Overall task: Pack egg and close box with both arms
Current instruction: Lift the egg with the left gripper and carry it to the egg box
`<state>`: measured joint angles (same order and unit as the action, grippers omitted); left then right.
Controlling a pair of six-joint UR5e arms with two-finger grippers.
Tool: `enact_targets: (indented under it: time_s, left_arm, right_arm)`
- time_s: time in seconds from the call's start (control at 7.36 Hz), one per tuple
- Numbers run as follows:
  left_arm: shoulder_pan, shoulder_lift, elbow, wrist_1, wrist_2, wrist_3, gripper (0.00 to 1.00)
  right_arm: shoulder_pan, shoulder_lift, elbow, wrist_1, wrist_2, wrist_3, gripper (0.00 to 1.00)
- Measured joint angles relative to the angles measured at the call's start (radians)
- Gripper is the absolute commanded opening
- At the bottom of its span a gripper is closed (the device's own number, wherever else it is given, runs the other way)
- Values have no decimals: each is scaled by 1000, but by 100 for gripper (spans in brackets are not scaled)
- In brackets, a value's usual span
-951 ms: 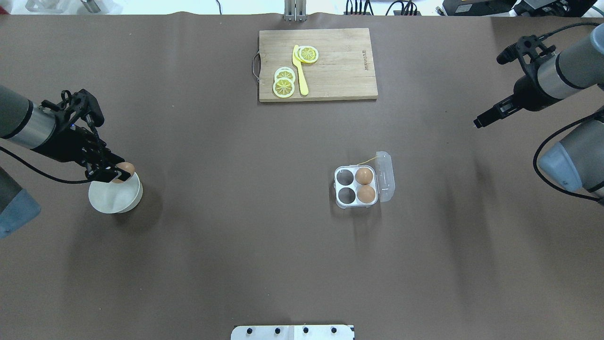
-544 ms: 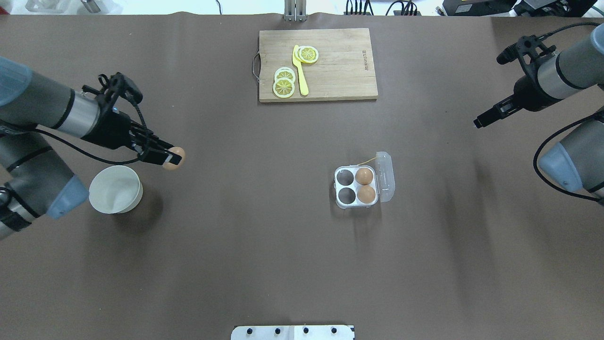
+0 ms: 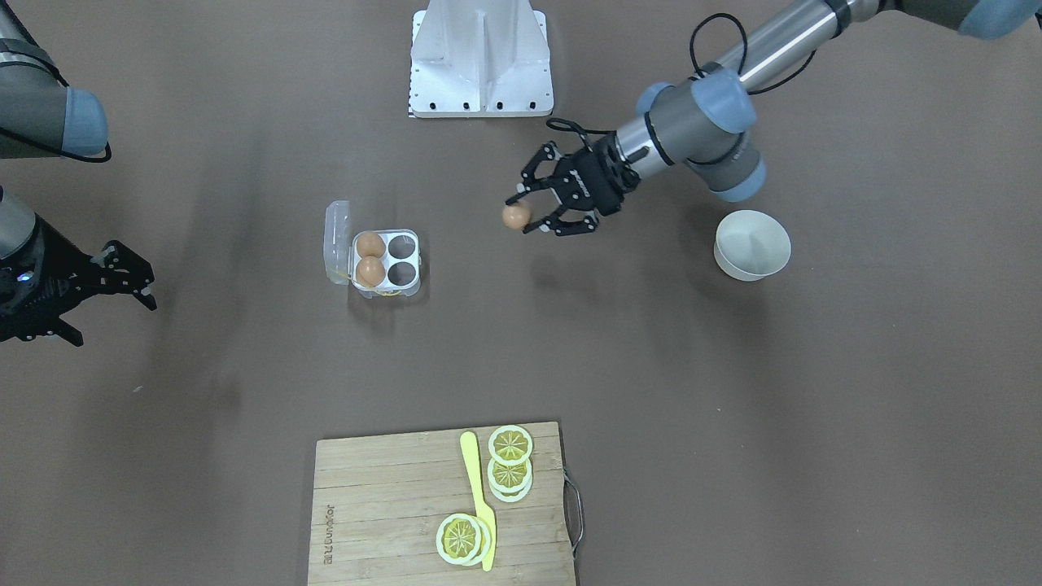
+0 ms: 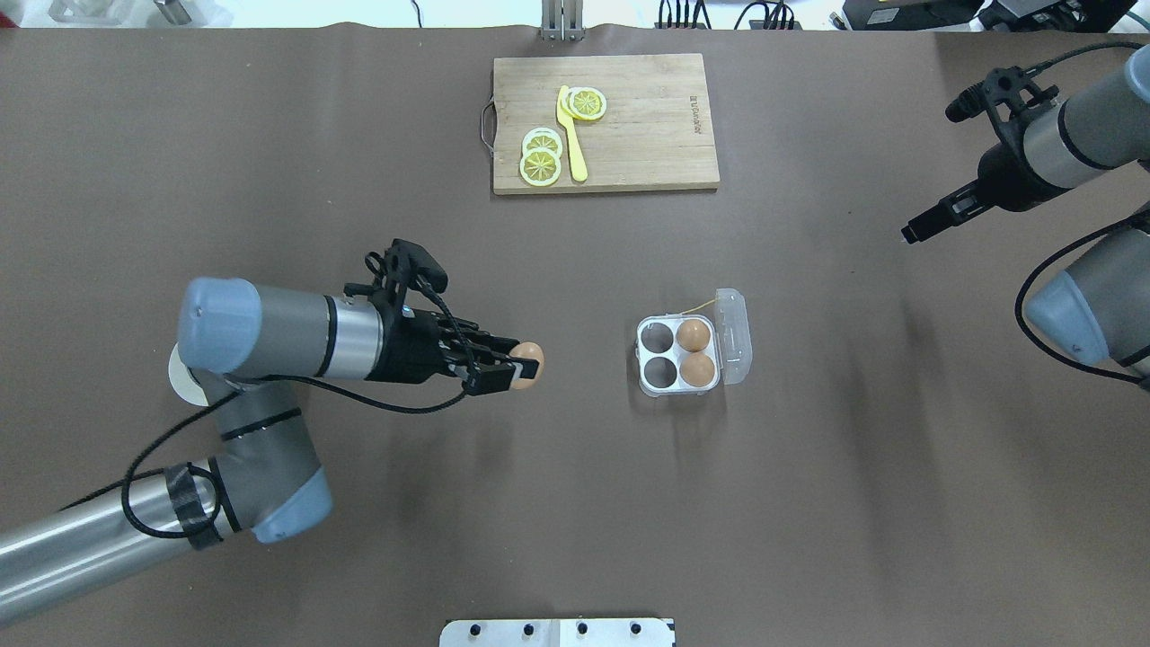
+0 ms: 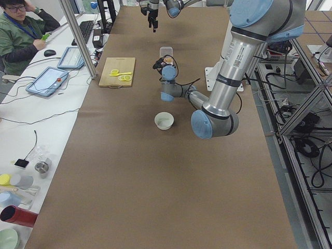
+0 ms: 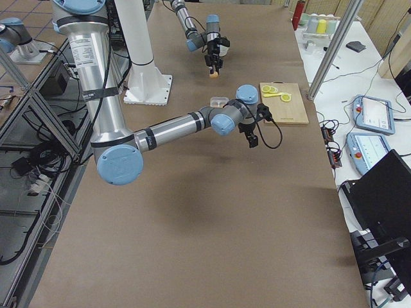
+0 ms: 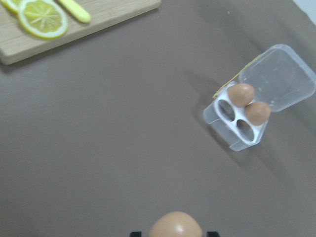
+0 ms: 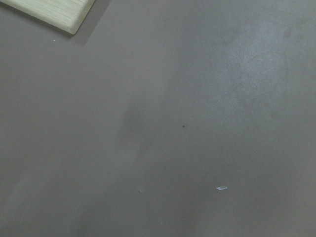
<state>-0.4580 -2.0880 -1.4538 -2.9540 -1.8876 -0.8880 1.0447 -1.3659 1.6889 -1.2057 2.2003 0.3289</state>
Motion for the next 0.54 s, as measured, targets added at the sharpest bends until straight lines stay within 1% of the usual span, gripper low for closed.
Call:
enact_targets:
  time_s: [0.14,0.27,0.54]
  left_arm:
    - [52,-53,23,-51,79,-11,0]
    - [78,-103,52,-84,129,-13,0]
    - [91,-152,108,-124,167,40,0]
  right_arm:
    - [0,1,0,0,0,0,100]
    - [0,3,-1,0,0,-1,100]
    - [0,12,-2,0,-1,0,100]
